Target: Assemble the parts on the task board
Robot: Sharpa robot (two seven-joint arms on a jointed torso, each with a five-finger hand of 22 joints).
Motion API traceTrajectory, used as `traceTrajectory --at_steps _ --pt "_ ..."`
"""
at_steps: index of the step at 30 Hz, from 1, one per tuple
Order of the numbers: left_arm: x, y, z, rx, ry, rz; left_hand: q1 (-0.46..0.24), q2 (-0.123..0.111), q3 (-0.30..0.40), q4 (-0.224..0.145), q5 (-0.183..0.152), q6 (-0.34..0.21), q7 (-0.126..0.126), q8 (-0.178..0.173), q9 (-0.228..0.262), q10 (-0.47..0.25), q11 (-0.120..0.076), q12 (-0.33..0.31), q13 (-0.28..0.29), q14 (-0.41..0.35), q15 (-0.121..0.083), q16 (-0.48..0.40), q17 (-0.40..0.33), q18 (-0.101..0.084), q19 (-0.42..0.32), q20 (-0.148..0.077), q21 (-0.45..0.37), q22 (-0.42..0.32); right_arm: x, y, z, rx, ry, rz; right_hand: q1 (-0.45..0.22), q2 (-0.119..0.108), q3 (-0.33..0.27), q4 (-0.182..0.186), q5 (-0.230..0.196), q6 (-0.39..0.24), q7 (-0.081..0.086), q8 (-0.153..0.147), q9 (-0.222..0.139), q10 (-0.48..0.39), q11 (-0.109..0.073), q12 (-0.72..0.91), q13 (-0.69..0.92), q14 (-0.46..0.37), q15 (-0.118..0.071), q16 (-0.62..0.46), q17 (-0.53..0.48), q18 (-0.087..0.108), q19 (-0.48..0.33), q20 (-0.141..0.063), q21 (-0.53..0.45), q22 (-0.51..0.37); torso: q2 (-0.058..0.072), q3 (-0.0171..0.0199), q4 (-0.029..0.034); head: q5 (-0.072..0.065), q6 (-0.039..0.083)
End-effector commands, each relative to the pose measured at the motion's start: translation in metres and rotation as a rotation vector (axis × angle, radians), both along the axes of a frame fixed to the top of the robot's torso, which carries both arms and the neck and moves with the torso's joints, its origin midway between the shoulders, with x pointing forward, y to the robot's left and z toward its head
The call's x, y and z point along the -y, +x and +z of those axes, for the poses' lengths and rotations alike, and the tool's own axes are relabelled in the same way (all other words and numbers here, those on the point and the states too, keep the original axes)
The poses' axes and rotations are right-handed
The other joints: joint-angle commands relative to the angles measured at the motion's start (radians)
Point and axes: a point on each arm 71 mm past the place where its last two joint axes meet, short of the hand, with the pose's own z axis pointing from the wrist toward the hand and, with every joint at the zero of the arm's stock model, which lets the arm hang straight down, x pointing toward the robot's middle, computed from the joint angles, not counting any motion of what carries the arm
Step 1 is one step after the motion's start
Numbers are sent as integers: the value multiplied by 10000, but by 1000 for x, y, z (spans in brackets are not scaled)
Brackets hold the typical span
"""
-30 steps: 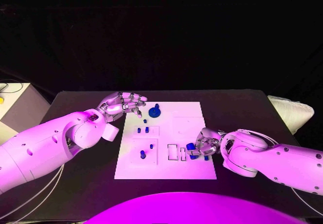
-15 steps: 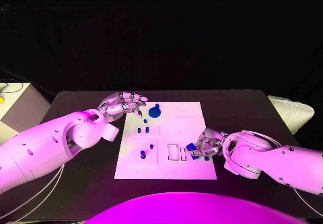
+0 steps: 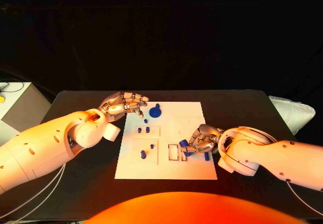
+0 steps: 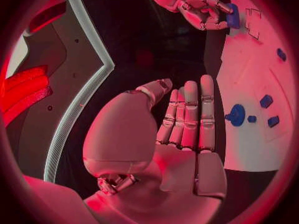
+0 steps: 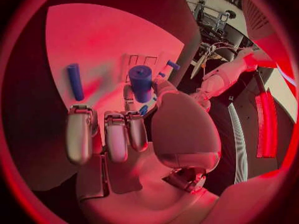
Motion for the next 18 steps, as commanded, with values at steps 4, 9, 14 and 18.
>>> traceTrajectory --at_steps 4,9,14,18 --pt "4 -1 0 -28 -180 -191 3 114 -49 33 4 12 61 37 -12 11 21 -53 -14 -10 44 -66 6 148 89 9 -38 -10 -17 -1 -7 -421 138 338 -143 17 70 25 -72 84 5 32 -16 546 -63 8 1966 951 -86 35 2247 -105 727 -56 31 2057 10 11 5 25 0" --pt "4 -1 0 -41 -186 -224 3 114 -49 33 4 12 61 37 -12 11 21 -53 -14 -10 44 -66 6 148 89 9 -38 -10 -29 0 -12 -433 98 573 -216 12 82 22 -163 90 2 37 -19 545 -65 3 1966 950 -87 32 2243 -106 727 -57 35 2061 10 5 11 1 0" --pt "5 -1 0 -48 -189 -239 3 114 -49 33 4 12 61 37 -12 11 21 -53 -14 -10 44 -66 6 148 89 9 -38 -10 -34 2 -15 -349 -5 684 -247 12 89 20 -212 92 -1 40 -20 543 -66 -2 1964 950 -88 33 2244 -109 729 -58 52 2068 12 1 4 12 0" --pt "5 -2 0 -53 -189 -251 3 114 -49 33 4 12 61 37 -12 11 21 -53 -14 -10 44 -66 6 148 89 9 -38 -10 -35 5 -17 -297 -143 718 -258 13 92 20 -231 94 -1 41 -20 542 -66 -5 1962 952 -88 36 2252 -110 730 -58 57 2070 9 -3 5 28 0"
